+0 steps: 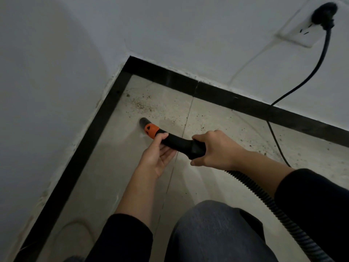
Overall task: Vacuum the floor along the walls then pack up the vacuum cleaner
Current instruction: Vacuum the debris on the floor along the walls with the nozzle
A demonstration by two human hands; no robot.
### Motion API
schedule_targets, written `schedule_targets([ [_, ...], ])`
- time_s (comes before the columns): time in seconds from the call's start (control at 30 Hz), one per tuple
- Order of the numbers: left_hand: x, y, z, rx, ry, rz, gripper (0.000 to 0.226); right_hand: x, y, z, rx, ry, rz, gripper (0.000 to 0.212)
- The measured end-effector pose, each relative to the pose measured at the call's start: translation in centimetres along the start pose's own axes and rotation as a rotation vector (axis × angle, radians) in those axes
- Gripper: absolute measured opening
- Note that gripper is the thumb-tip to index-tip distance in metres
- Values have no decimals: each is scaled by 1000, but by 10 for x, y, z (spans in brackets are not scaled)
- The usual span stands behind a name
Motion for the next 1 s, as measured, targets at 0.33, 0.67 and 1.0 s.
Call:
schedule_targets([
  [0.33, -2, 11, -22, 53, -12, -43, 42, -24, 7, 18, 31, 34, -8, 31],
  [0.67, -5, 21, -40, 116, -36, -94, 45, -45, 14, 40, 68, 56, -13, 33],
  [1.0, -9, 34, -61, 170, -70, -116, 35, -63, 18, 64, 77, 68, -22, 33],
])
Point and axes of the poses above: each hand's wrist, its own x-axis away from the middle knuckle, its own y-axis out of the back of the hand, z = x × y, the point moved 4 cm from there along -x, towards the middle knuckle, and after that the axes turned 12 degrees about x, right-handed, at the moved point
